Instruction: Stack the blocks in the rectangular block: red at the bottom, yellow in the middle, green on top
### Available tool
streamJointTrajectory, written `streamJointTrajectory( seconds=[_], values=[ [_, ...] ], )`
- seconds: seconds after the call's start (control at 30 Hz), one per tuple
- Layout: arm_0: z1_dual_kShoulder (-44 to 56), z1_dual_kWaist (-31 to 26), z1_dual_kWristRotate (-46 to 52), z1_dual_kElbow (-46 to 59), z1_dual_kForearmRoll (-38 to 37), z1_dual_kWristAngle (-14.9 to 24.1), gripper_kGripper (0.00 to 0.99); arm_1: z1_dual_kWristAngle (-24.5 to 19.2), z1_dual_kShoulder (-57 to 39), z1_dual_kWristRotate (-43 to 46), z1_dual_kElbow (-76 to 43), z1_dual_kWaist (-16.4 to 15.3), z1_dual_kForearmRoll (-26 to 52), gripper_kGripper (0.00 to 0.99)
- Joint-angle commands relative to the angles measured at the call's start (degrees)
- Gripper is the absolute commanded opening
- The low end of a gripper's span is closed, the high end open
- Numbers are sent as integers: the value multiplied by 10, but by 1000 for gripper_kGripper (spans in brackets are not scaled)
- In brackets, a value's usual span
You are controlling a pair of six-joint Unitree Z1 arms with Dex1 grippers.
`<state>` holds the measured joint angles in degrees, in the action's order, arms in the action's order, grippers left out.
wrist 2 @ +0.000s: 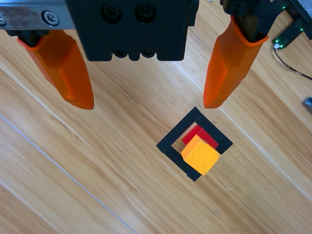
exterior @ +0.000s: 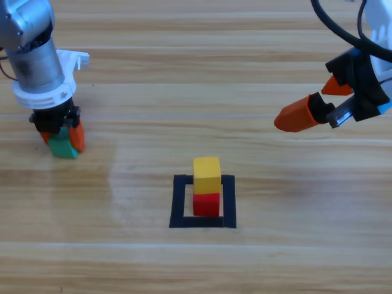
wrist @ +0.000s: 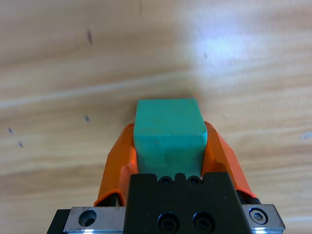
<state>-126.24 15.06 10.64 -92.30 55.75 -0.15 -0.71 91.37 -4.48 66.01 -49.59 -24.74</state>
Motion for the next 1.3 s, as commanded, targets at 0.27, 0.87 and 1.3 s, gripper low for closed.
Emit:
streamJointTrajectory(
  seconds=[0.27, 0.87, 1.3],
  values=[
    [-19, 242, 209, -306, 252, 11, 0, 1, 13, 2, -5, 15, -11, 985],
    [-23, 344, 347, -314, 253, 6, 0, -2, -9, 0, -10, 15, -19, 983],
    [-53, 343, 411, -324, 253, -1, 0, 2, -15, 0, -11, 15, -22, 985]
  ],
)
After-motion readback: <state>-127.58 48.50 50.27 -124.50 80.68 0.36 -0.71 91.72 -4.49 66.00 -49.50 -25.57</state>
